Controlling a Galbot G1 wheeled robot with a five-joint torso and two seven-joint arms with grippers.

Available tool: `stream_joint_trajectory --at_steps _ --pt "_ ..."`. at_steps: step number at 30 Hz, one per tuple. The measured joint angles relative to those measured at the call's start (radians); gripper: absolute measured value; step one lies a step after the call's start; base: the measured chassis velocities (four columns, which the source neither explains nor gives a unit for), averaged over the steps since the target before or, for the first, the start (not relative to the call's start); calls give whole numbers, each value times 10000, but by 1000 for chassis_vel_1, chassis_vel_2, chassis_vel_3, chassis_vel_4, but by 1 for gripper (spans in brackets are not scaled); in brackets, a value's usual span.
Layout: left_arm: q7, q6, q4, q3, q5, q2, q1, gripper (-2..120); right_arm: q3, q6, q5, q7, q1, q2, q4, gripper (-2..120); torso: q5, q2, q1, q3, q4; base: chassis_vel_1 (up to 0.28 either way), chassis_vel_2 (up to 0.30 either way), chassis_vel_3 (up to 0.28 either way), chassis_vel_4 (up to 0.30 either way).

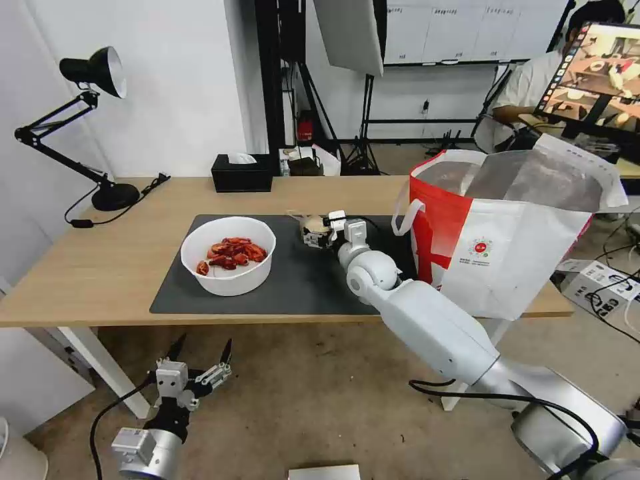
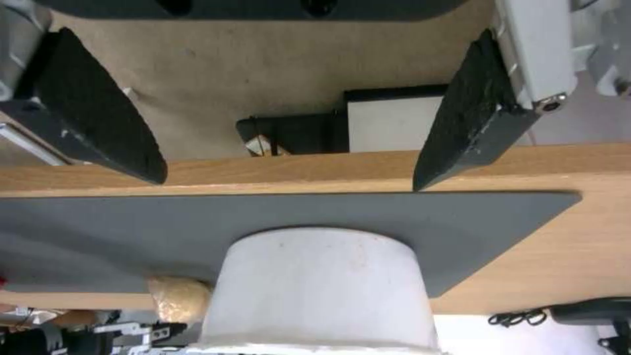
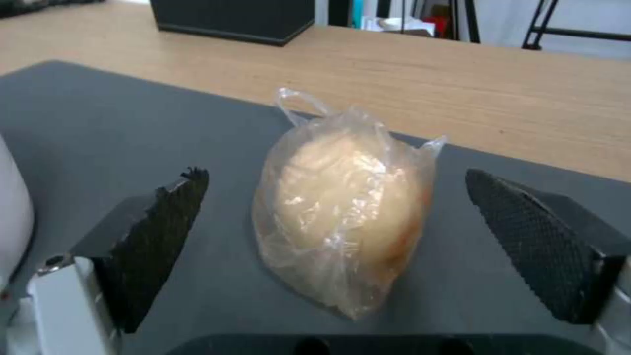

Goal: Pick up the trash from the table and place it into the takeout bag.

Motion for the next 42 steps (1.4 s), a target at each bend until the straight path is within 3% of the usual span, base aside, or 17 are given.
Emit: stream_joint_trajectory --at_steps 42 --pt "5 -60 110 -11 -61 -14 -29 100 51 -96 -701 -651 919 1363 -2606 100 0 2 0 0 0 0 0 0 0"
